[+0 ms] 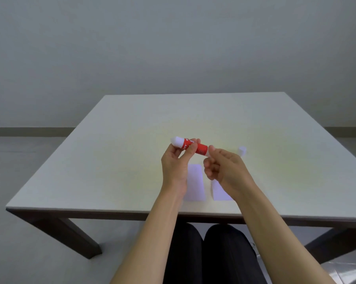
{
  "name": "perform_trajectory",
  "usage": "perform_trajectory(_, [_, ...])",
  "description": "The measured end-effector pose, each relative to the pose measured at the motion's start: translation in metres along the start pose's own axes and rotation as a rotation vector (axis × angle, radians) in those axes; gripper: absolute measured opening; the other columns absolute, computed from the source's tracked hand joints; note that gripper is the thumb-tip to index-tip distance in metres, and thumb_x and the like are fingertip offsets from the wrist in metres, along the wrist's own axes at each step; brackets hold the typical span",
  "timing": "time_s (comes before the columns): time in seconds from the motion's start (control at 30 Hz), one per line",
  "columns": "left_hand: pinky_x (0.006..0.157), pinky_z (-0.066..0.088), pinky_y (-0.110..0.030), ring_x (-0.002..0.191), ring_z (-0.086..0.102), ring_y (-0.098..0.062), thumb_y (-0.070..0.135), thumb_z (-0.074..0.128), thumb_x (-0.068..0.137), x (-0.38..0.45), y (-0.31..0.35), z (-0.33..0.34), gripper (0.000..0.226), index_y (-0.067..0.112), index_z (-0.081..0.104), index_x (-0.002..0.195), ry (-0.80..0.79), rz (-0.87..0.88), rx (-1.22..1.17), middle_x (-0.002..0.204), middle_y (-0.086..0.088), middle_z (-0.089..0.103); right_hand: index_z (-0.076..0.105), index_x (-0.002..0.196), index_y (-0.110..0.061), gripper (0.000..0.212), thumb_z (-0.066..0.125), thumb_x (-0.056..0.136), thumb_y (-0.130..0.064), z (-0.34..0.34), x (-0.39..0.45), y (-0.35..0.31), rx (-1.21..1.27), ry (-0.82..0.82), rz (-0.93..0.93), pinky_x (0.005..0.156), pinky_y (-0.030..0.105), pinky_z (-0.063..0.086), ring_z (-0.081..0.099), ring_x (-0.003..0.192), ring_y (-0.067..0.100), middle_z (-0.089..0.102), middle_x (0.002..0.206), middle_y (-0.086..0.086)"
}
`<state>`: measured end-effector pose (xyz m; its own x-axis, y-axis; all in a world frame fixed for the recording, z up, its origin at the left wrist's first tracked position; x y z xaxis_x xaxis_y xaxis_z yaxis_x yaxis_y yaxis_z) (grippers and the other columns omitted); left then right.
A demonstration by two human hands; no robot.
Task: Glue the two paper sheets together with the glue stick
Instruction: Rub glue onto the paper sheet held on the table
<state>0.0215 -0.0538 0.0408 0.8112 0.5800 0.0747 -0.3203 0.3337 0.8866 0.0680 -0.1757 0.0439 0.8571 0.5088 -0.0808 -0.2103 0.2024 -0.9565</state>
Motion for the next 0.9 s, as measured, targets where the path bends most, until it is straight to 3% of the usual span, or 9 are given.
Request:
perform_trajectory(0.1, [0.099,0.046,-0.036,0.105,0.067,-0.021,0.013,0.072,0.077,-0.003,-0.002,0.006,0.008,0.020,0.069,0.078,-0.057,0.004,0.022,0.090,0.003,0.076,0.057,0.073,-0.007,0.049,0.043,0.095,-0.048,-0.002,-0.001,0.004,-0.111,0.154,0.101,0.039,0.021,0.034,0.047,0.036,0.018,0.053,0.043,0.002])
perform_trajectory(0.17, [0.095,0.047,-0.035,0.104,0.068,-0.021,0.014,0.071,0.078,-0.003,-0.002,0.007,0.006,0.018,0.068,0.082,-0.061,0.016,0.036,0.091,0.002,0.075,0.057,0.079,-0.009,0.042,0.047,0.093,-0.047,0.001,-0.003,0.000,-0.116,0.156,0.045,0.041,0.022,0.039,0.052,0.040,0.017,0.058,0.050,0.003])
perform_trajectory(0.27, [0.092,0.048,-0.037,0.102,0.068,-0.022,0.014,0.071,0.078,-0.004,0.000,0.006,0.006,0.014,0.069,0.084,-0.054,0.009,0.037,0.091,0.001,0.075,0.059,0.103,-0.010,0.020,0.060,0.090,-0.026,0.002,-0.008,-0.012,-0.097,0.073,-0.101,0.050,0.025,0.046,0.057,0.050,0.017,0.063,0.068,0.006])
perform_trajectory(0.33, [0.098,0.046,-0.038,0.101,0.068,-0.022,0.019,0.073,0.074,-0.006,0.002,0.008,0.008,0.016,0.069,0.080,-0.056,-0.006,0.015,0.087,0.002,0.075,0.061,0.092,-0.007,0.021,0.063,0.088,-0.028,-0.001,-0.009,-0.013,-0.087,0.081,-0.123,0.046,0.025,0.042,0.051,0.044,0.017,0.058,0.059,0.003])
perform_trajectory(0.47, [0.101,0.044,-0.039,0.100,0.069,-0.020,0.020,0.073,0.072,-0.012,0.002,0.013,0.004,0.020,0.070,0.075,-0.087,-0.024,-0.001,0.085,0.004,0.076,0.062,0.074,-0.004,0.051,0.056,0.086,-0.054,-0.002,-0.014,-0.007,-0.069,0.177,0.003,0.033,0.019,0.026,0.030,0.031,0.013,0.037,0.038,-0.006])
perform_trajectory(0.57, [0.104,0.042,-0.042,0.107,0.066,-0.024,0.020,0.073,0.072,-0.018,0.001,0.015,0.003,0.022,0.072,0.075,-0.111,-0.036,0.004,0.087,0.003,0.076,0.053,0.057,-0.008,0.060,0.051,0.085,-0.061,-0.005,-0.018,-0.006,-0.100,0.238,0.013,0.033,0.017,0.023,0.027,0.031,0.011,0.035,0.037,-0.007])
perform_trajectory(0.73, [0.103,0.042,-0.041,0.107,0.066,-0.023,0.026,0.074,0.071,-0.018,0.005,0.007,0.002,0.025,0.075,0.073,-0.007,-0.014,0.044,0.091,0.002,0.076,0.061,0.098,-0.017,0.015,0.058,0.091,-0.030,-0.009,-0.027,-0.015,-0.304,0.179,-0.185,0.049,0.017,0.045,0.051,0.043,0.010,0.065,0.071,0.001])
perform_trajectory(0.8, [0.106,0.041,-0.043,0.109,0.066,-0.024,0.025,0.074,0.072,-0.018,0.004,0.006,0.001,0.026,0.075,0.072,-0.021,-0.018,0.028,0.090,0.003,0.076,0.063,0.095,-0.010,0.012,0.058,0.092,-0.020,-0.009,-0.028,-0.014,-0.218,0.131,-0.154,0.051,0.019,0.046,0.050,0.046,0.011,0.062,0.070,0.003])
perform_trajectory(0.9, [0.107,0.040,-0.043,0.109,0.065,-0.024,0.023,0.074,0.071,-0.019,0.003,0.007,0.004,0.026,0.076,0.073,-0.044,-0.025,0.045,0.090,0.003,0.076,0.061,0.079,-0.004,0.027,0.055,0.094,-0.025,-0.009,-0.029,-0.008,-0.057,0.098,-0.027,0.052,0.025,0.043,0.047,0.048,0.016,0.054,0.066,0.007])
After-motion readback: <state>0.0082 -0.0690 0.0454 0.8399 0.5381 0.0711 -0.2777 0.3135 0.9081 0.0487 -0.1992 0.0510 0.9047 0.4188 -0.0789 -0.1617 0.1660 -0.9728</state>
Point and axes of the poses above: each hand's wrist, its own x-axis towards the middle knuckle, its own z-axis out of the palm, y = z × x, the point moved 5 cm from there along x, towards the middle knuckle
